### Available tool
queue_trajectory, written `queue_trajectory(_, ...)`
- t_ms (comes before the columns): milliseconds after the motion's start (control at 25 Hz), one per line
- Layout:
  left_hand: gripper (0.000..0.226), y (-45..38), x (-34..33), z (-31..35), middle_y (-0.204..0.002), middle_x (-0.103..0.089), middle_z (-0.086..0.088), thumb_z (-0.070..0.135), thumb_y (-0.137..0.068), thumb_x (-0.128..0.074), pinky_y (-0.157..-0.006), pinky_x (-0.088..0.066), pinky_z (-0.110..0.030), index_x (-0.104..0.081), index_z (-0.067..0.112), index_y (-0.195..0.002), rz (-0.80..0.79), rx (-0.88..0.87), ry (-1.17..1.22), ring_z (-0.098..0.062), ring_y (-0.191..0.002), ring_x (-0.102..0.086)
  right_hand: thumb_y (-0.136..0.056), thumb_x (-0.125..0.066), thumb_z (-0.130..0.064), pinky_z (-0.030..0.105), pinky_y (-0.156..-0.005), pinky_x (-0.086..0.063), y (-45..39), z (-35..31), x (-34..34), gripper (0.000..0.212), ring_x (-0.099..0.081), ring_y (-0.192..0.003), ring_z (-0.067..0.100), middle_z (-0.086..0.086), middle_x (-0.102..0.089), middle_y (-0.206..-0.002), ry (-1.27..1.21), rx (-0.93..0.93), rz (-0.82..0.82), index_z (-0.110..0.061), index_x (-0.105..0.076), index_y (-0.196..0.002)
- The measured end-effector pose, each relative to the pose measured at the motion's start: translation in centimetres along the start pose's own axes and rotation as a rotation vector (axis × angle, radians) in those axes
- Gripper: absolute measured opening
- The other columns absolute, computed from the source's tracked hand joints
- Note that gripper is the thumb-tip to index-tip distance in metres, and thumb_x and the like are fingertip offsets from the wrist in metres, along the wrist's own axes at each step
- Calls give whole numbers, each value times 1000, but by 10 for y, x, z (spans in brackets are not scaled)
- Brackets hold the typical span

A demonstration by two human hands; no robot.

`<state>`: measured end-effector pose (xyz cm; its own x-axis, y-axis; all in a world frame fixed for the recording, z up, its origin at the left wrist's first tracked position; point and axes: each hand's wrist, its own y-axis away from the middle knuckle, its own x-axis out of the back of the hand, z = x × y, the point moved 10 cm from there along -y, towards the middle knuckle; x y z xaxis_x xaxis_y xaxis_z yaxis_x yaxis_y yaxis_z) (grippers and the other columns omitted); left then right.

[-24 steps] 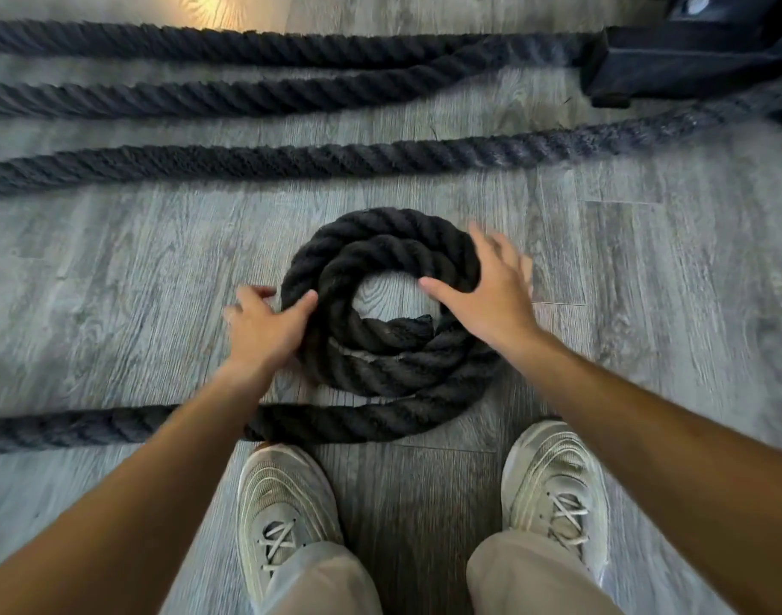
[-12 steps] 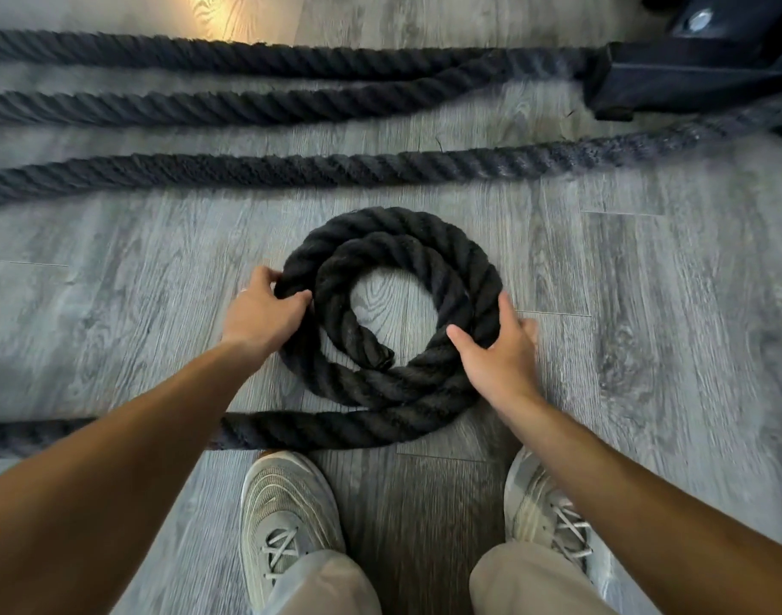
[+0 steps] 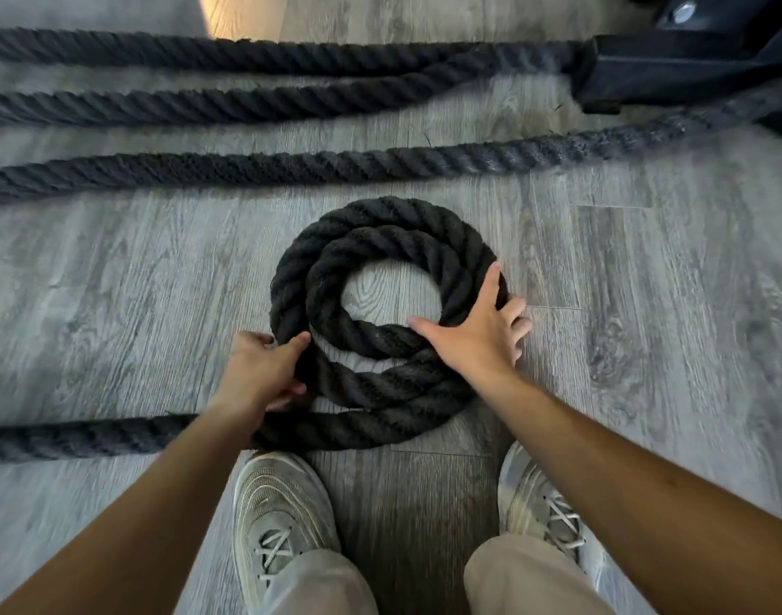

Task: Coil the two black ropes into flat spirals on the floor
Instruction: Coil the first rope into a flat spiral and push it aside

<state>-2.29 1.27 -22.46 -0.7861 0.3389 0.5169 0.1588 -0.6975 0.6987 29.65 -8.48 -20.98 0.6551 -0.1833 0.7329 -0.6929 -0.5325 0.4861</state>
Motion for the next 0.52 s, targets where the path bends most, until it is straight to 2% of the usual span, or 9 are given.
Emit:
queue_trajectory(40,55,-4,1,3,-77,-70,-16,46,-89,-71,-48,-58,-35,-52,4,-120,-39,12,-48,-23,-51,-66,-68,-82,-60,56,-109,-34,6,4,-4,125,-22,-138,39,11,-18,-153,3,29,9,-39,0,-160)
queue_trajectory(120,68,-12,3,18,-105,-70,-16,50,-85,-73,-66,-61,-41,-47,12,-134,-82,-26,-181,-30,-80,-71,-73,-80,-46,54,-108,-37,4,8,-2,117,-26,-132,38,8,-22,-150,-35,72,44,-38,-3,-161)
queue_trajectory(200,86,-16,10,59,-136,-55,-17,52,-80,-76,-96,-53,-49,-30,27,-150,11,-253,-452,-37,-117,-60,-74,-78,-41,55,-110,-34,2,9,0,115,-26,-132,35,7,-22,-149,-63,72,57,-38,-3,-161)
queue_trajectory(240,87,-13,8,84,-142,-48,-17,50,-81,-75,-106,-45,-49,-27,34,-152,36,-392,-511,-38,-127,-53,-74,-78,-40,55,-111,-34,1,8,-1,115,-25,-132,34,6,-22,-150,-70,80,62,-38,-2,-161)
queue_trajectory(320,80,-13,-4,121,-145,-45,-15,49,-84,-72,-113,-37,-42,-30,43,-152,-41,-556,-474,-34,-133,-48,-75,-77,-41,53,-112,-33,5,8,-3,115,-24,-132,32,6,-22,-149,-69,95,61,-38,-1,-161)
queue_trajectory(400,80,-22,-18,139,-147,-45,-13,54,-85,-70,-116,-35,-39,-30,45,-153,-110,-604,-518,-31,-135,-47,-75,-77,-44,54,-112,-34,7,11,-4,116,-25,-130,31,7,-22,-147,-31,129,56,-38,-1,-162)
queue_trajectory(520,83,-32,-26,143,-143,-49,-16,63,-84,-66,-112,-40,-40,-28,43,-155,-88,-649,-679,-34,-131,-51,-76,-78,-43,54,-113,-34,-1,2,-8,116,-23,-132,32,6,-20,-149,64,227,-32,-40,2,-161)
